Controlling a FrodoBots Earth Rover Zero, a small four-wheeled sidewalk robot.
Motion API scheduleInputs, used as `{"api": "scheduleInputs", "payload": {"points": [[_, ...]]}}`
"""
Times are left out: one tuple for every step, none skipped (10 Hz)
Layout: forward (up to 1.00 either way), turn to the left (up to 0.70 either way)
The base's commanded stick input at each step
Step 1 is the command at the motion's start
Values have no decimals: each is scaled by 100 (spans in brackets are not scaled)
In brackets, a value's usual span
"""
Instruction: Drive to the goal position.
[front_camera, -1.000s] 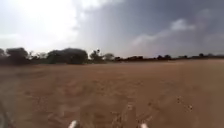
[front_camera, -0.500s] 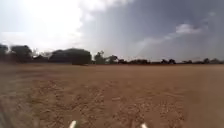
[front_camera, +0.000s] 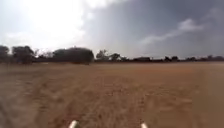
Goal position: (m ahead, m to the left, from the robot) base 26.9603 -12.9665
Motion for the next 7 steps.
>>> {"api": "scheduleInputs", "payload": {"points": [[100,0],[100,0],[100,0],[100,0],[100,0],[100,0],[100,0]]}}
